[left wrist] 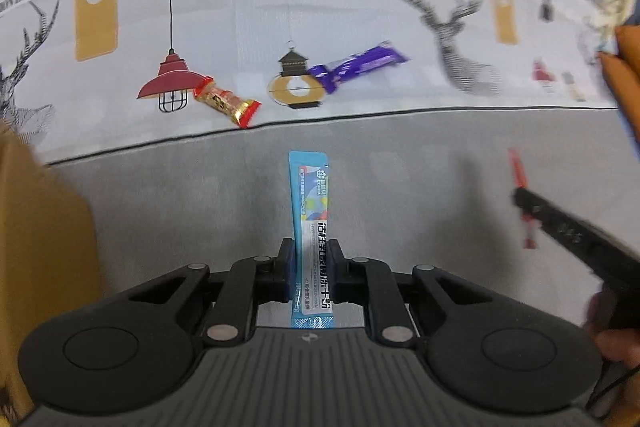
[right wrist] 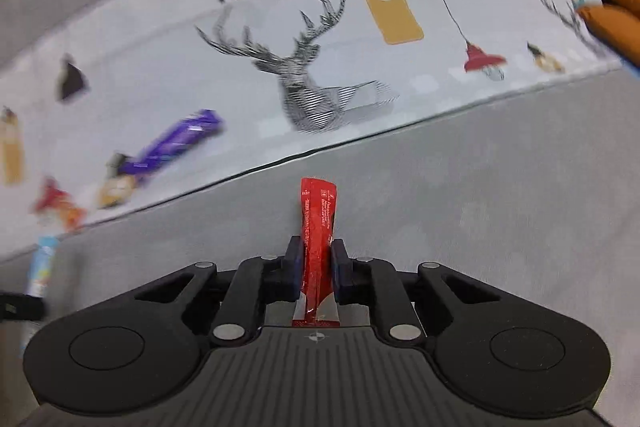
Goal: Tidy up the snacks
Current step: 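Carry the blue stick and red stick over the box and lower them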
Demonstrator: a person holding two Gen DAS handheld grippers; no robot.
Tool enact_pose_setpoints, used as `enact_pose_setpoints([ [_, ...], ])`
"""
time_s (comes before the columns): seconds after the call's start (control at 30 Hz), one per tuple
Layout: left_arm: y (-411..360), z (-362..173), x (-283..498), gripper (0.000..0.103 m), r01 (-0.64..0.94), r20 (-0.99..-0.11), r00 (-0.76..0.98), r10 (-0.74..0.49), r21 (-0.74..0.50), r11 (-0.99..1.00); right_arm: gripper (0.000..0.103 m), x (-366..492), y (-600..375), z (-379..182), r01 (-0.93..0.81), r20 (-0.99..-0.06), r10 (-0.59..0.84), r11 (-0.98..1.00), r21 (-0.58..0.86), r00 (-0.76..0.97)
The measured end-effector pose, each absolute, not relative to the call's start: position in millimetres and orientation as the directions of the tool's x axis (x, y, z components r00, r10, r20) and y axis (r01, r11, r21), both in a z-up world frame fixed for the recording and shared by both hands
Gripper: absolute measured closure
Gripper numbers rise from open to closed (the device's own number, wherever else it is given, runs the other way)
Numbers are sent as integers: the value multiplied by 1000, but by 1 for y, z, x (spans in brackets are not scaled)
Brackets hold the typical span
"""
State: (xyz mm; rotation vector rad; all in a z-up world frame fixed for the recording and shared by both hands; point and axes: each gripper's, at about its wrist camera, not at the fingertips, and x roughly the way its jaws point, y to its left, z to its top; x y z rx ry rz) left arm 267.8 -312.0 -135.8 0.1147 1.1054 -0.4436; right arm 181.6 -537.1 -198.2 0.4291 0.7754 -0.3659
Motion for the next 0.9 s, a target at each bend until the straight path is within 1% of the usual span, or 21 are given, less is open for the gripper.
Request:
enact_pose_setpoints([
  [0.1, -294, -110, 238, 86, 424, -858, 382, -342, -166, 891, 88, 150, -512, -172, 465, -703, -119, 823, 325, 701],
  [0.23, -262, -73, 194, 86, 437, -820, 423, -385, -188, 880, 88, 115, -476, -137, 441, -664, -92, 814, 379, 742],
  [0.33, -231, -48, 163, 86, 428, -802, 451, -393, -192, 883, 88, 88, -446, -111, 415, -643, -54, 804, 426, 764],
  [0.53, -157, -8, 110, 86, 388, -769, 535, -350, -145, 910, 88, 35, -370, -65, 290, -592, 48, 838, 463, 805],
  [0.73, -79, 14, 66, 86, 294, -758, 575, -310, -162, 942, 88, -5, -305, -30, 179, -566, 152, 855, 486, 810],
  [0.9, -32, 22, 32, 86, 240, -750, 598, -283, -169, 956, 87, -28, -258, -11, 82, -551, 241, 864, 497, 799],
])
